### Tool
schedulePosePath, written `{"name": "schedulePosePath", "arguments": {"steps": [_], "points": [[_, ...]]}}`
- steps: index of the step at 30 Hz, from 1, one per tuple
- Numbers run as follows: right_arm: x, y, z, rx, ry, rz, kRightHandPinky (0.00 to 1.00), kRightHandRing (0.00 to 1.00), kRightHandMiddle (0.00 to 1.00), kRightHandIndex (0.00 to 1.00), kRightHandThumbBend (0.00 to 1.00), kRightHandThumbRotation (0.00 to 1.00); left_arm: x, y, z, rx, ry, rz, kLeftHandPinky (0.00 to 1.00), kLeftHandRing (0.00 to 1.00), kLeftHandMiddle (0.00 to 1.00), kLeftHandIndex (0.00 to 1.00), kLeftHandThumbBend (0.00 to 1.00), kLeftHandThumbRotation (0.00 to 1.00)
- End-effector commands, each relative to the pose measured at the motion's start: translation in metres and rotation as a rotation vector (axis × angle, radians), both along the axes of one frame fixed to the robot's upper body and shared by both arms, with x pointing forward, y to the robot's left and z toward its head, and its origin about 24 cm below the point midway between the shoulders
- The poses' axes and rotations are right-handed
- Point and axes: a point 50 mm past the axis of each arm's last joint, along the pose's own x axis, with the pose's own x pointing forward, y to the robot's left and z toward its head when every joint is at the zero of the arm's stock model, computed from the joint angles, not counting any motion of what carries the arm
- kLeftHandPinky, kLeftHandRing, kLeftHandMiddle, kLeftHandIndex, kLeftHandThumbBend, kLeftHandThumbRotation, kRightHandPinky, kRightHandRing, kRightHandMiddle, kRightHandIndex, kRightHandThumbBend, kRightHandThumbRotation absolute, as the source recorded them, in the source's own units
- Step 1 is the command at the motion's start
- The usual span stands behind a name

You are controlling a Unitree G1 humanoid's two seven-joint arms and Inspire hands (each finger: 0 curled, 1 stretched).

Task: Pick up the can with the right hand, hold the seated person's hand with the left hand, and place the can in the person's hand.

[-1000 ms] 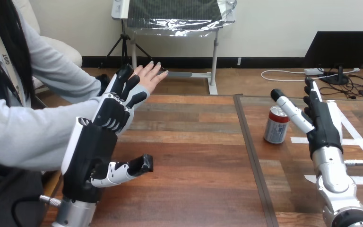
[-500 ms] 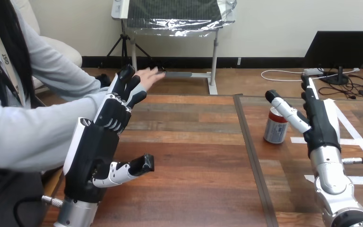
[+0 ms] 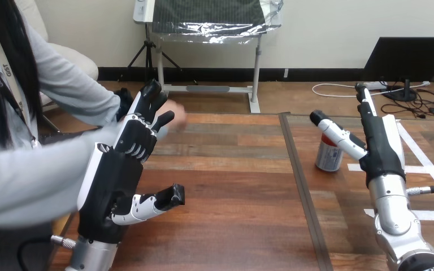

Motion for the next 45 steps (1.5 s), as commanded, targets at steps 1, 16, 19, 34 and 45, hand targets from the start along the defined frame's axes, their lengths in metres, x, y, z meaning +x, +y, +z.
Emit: {"name": "schedulePosePath", "arguments": {"steps": [1,16,19,34,45], "points": [[0.012,0.0,0.026,-0.07,-0.112,0.02,0.98,1.0,1.0,1.0,1.0,0.69,0.015,-0.005,0.017,0.0,-0.085,-0.009,0.91,0.98,1.0,0.98,1.0,0.54],[0.016,0.001,0.03,-0.295,-0.122,-0.002,0.97,1.0,1.0,1.0,1.0,0.64,0.014,-0.004,0.016,-0.004,-0.085,-0.007,0.92,0.98,1.0,0.97,1.0,0.54],[0.018,0.001,0.031,-0.34,-0.11,-0.014,0.99,1.0,1.0,1.0,1.0,0.62,0.013,-0.004,0.016,0.001,-0.087,-0.002,0.92,0.97,1.0,0.97,1.0,0.55],[0.026,-0.002,0.038,-0.525,-0.073,-0.023,1.0,1.0,1.0,0.99,1.0,0.57,0.011,-0.003,0.015,-0.002,-0.08,-0.006,0.91,0.97,1.0,0.97,1.0,0.54],[0.031,-0.006,0.043,-0.62,-0.046,-0.022,0.94,0.98,0.96,0.96,1.0,0.52,0.008,-0.002,0.016,0.008,-0.094,-0.001,0.9,0.97,1.0,0.97,1.0,0.55]]}}
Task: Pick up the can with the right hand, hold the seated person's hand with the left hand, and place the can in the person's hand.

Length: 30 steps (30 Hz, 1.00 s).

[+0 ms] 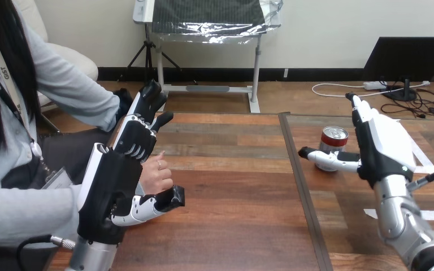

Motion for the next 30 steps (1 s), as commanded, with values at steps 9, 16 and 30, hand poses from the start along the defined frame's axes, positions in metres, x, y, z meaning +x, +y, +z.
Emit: {"name": "schedulePosePath", "arguments": {"steps": [9,16,30], "points": [[0.032,0.002,0.049,-0.107,-0.091,0.014,0.9,0.95,0.95,0.94,1.0,0.55,0.008,-0.001,0.016,-0.006,-0.088,0.001,0.9,0.97,1.0,0.97,1.0,0.55],[0.035,0.002,0.051,-0.139,-0.053,0.013,0.9,0.95,0.95,0.94,1.0,0.58,0.008,0.0,0.016,-0.008,-0.09,0.004,0.89,0.96,0.99,0.96,1.0,0.54],[0.039,0.002,0.052,-0.213,-0.003,0.017,0.89,0.94,0.93,0.94,1.0,0.62,0.009,0.002,0.018,-0.004,-0.09,-0.018,0.9,0.98,1.0,0.97,1.0,0.52]]}}
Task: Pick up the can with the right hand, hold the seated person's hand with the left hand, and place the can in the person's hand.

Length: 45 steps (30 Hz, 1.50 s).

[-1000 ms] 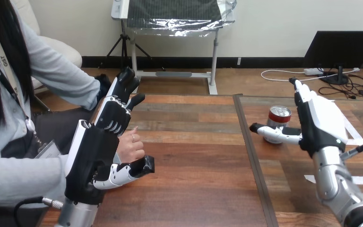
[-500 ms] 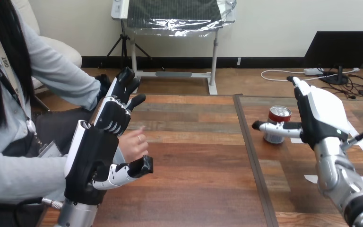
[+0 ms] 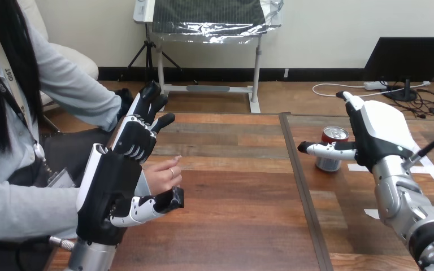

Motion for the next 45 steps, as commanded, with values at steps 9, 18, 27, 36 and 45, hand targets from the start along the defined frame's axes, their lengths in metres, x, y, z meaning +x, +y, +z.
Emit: {"name": "schedulePosePath", "arguments": {"steps": [9,18,27,36,45], "points": [[0.02,-0.002,0.034,-0.082,-0.039,0.008,0.9,0.95,0.93,0.94,1.0,0.64,0.009,0.001,0.019,-0.01,-0.095,-0.013,0.91,0.98,1.0,0.97,1.0,0.5],[0.021,-0.002,0.032,-0.107,0.008,0.004,0.91,0.95,0.94,0.95,1.0,0.66,0.008,0.002,0.019,-0.017,-0.091,-0.016,0.91,0.98,1.0,0.96,1.0,0.5],[0.02,-0.004,0.029,-0.146,0.055,0.006,0.92,0.96,0.94,0.95,1.0,0.65,0.007,0.003,0.02,-0.001,-0.1,-0.001,0.91,0.98,1.0,0.96,1.0,0.52],[0.018,-0.008,0.024,-0.173,0.117,0.003,0.93,0.96,0.95,0.95,1.0,0.66,0.006,0.003,0.021,0.007,-0.111,0.002,0.9,0.98,1.0,0.96,1.0,0.52],[0.015,-0.011,0.019,-0.176,0.152,0.0,0.92,0.95,0.94,0.95,1.0,0.69,0.004,0.004,0.021,0.008,-0.118,0.005,0.9,0.98,1.0,0.96,1.0,0.53]]}}
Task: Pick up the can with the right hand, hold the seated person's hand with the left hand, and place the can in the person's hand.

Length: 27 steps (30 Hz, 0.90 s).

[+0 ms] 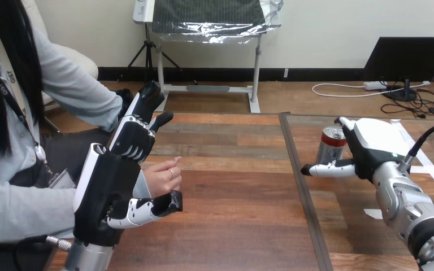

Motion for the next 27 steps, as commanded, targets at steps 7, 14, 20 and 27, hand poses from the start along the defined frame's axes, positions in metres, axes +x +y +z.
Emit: {"name": "schedulePosePath", "arguments": {"steps": [7,14,20,27], "points": [[0.015,-0.0063,0.0287,-0.04,-0.057,0.014,0.91,0.94,0.93,0.94,1.0,0.69,0.0052,0.0008,0.0181,-0.016,-0.091,0.005,0.9,0.98,1.0,0.96,1.0,0.53],[0.0131,-0.0072,0.0259,-0.027,-0.051,0.013,0.89,0.92,0.91,0.92,1.0,0.69,0.0044,0.0006,0.0184,-0.012,-0.099,0.011,0.9,0.98,1.0,0.96,1.0,0.53],[0.0125,-0.0069,0.0245,-0.029,-0.041,0.016,0.88,0.92,0.9,0.91,0.99,0.69,0.0041,0.0001,0.0186,-0.007,-0.103,0.009,0.89,0.98,1.0,0.96,1.0,0.53],[0.0123,-0.0065,0.0237,-0.051,-0.028,0.028,0.88,0.93,0.91,0.91,0.98,0.7,0.0036,-0.0004,0.0188,-0.007,-0.106,0.013,0.89,0.98,0.99,0.96,1.0,0.54]]}}
